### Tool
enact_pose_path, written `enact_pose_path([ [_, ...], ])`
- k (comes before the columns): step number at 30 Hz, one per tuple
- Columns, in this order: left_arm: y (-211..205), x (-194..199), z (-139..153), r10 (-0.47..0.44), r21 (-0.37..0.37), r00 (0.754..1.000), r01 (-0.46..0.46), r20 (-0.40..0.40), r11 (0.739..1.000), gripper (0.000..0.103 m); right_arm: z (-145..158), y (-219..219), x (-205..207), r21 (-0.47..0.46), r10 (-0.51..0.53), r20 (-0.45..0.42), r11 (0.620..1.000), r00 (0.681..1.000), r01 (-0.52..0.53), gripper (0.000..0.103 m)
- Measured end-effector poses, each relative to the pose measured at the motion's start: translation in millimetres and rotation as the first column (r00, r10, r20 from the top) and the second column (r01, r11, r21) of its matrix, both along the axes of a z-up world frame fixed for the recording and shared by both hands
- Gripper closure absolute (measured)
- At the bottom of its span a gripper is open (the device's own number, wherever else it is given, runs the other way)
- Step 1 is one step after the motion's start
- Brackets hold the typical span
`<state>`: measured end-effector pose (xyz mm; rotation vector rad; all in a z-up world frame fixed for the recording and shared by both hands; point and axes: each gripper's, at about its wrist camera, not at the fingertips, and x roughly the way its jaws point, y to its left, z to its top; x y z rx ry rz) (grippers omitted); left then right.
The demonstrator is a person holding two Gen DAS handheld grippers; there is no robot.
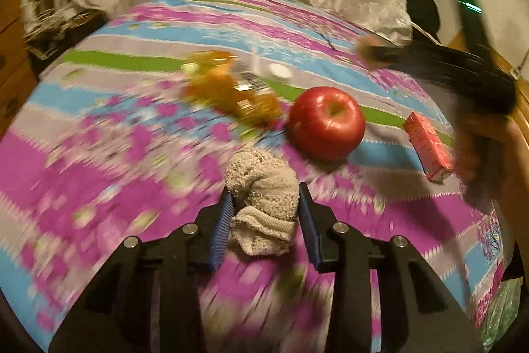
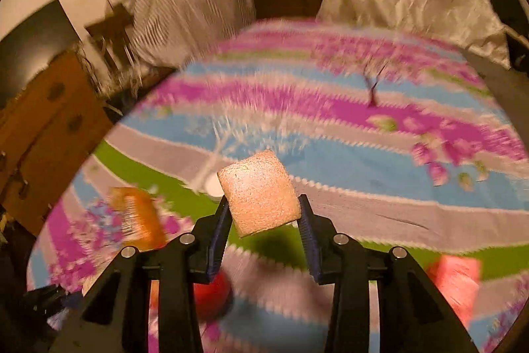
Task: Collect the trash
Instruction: 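Carry the beige cloth and tan sponge over the green bin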
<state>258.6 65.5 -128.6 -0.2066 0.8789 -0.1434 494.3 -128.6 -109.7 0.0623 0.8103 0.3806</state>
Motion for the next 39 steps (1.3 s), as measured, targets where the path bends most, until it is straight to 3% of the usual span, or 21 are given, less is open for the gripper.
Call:
enact_pose_path([
  [6, 29, -59, 8, 0.078, 0.0, 0.995, -0.078, -0.065, 0.997, 0.067, 58, -25, -114, 0.089, 0.011, 0.048, 0.996, 0.999, -0.015, 0.062],
  [11, 20, -87, 38, 0.054, 0.016, 0.999, -0.054, 0.0, 0.998, 0.067, 76, -29, -210, 0.133, -0.006, 0.011, 0.991, 1.0, 0.004, 0.062],
  [17, -6, -117, 80, -0.04, 0.045, 0.993, 0.035, 0.115, 0.998, 0.067, 76, -37, -310, 0.157, -0.045, -0.091, 0.986, 0.995, 0.059, 0.062],
  [24, -59, -146, 98, -0.19, 0.012, 0.971, 0.19, 0.143, 0.982, 0.067, 85, -69, -400, 0.177, -0.168, -0.11, 0.967, 0.98, 0.186, 0.062],
  [30, -120, -173, 110, -0.357, 0.027, 0.918, 0.358, 0.173, 0.933, 0.067, 103, -111, -468, 0.147, -0.308, -0.07, 0.938, 0.949, 0.315, 0.062],
  [35, -179, -193, 127, -0.505, 0.037, 0.838, 0.509, 0.205, 0.86, 0.067, 122, -149, -520, 0.119, -0.43, -0.026, 0.895, 0.902, 0.43, 0.062],
  [39, -227, -209, 138, -0.604, 0.046, 0.765, 0.611, 0.223, 0.791, 0.067, 134, -190, -573, 0.1, -0.556, -0.002, 0.827, 0.831, 0.553, 0.062],
])
